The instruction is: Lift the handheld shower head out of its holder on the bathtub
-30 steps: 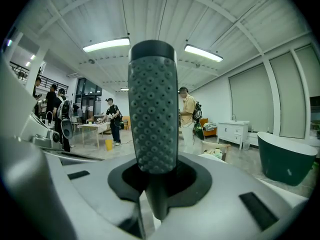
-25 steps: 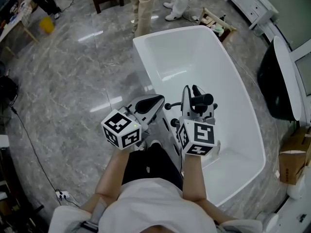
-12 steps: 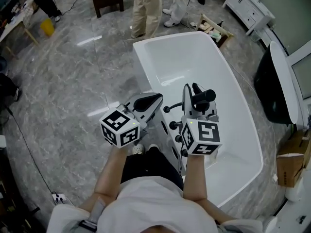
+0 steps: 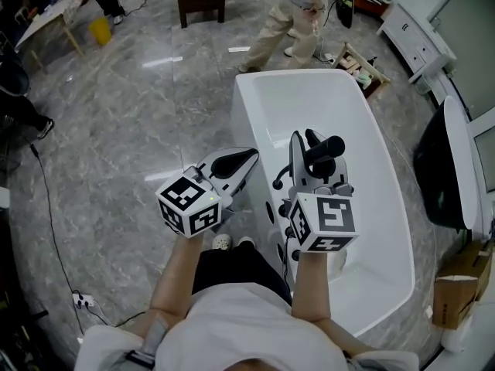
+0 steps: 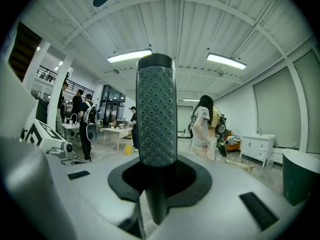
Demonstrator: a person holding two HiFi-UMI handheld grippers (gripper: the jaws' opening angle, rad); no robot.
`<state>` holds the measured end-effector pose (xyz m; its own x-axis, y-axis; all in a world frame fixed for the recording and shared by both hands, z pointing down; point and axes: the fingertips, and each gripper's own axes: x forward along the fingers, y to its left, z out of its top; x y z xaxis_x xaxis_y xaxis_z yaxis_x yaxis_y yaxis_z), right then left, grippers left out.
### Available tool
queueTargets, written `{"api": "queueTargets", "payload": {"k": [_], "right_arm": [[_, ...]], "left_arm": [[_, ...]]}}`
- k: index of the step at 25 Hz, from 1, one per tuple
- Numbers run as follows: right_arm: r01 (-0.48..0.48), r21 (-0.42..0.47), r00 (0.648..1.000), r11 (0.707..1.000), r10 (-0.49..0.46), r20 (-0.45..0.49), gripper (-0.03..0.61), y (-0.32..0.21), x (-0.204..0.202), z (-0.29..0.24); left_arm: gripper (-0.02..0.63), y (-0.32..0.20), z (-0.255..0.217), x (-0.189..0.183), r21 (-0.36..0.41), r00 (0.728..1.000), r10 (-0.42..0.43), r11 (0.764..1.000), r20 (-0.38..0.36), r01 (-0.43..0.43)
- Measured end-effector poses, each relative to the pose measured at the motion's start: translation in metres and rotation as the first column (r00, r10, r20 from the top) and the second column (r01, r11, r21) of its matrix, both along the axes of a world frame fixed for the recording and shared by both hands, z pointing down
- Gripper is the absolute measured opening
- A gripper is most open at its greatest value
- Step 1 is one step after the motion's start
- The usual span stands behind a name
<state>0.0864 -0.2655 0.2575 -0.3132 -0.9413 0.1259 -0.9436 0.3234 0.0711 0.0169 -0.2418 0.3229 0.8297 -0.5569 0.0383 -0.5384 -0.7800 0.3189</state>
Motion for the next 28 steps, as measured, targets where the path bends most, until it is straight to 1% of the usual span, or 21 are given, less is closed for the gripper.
{"api": "queueTargets", "payload": {"k": [3, 7, 11, 18, 21, 28], "right_arm": [[0.041, 0.016, 0.999, 0.999, -0.041, -0.003, 0.092, -0.005, -0.019, -0.004], [0.102, 0.022, 0.995, 0.995, -0.102, -0.003, 0.092, -0.007, -0.046, -0.009], [0.191, 0.025, 0.982, 0.981, -0.191, -0.001, 0.092, -0.004, -0.083, -0.011], [0.334, 0.031, 0.943, 0.942, -0.334, -0.007, 0.092, 0.01, -0.144, -0.014], [0.394, 0.032, 0.919, 0.919, -0.394, -0.011, 0.092, 0.016, -0.169, -0.015], [0.497, 0.027, 0.867, 0.867, -0.497, -0.01, 0.092, 0.032, -0.221, -0.014]], "left_arm": [[0.012, -0.003, -0.001, -0.021, 0.003, 0.998, -0.063, 0.998, -0.005, 0.063], [0.012, -0.004, -0.004, -0.045, 0.006, 0.992, -0.123, 0.992, -0.003, 0.123], [0.012, 0.003, -0.007, -0.075, 0.013, 0.98, -0.198, 0.98, -0.005, 0.198], [0.012, 0.02, -0.011, -0.126, 0.019, 0.944, -0.329, 0.944, -0.009, 0.329], [0.012, 0.028, -0.013, -0.148, 0.024, 0.923, -0.386, 0.922, -0.008, 0.386], [0.012, 0.047, -0.014, -0.196, 0.025, 0.873, -0.488, 0.873, -0.005, 0.488]]}}
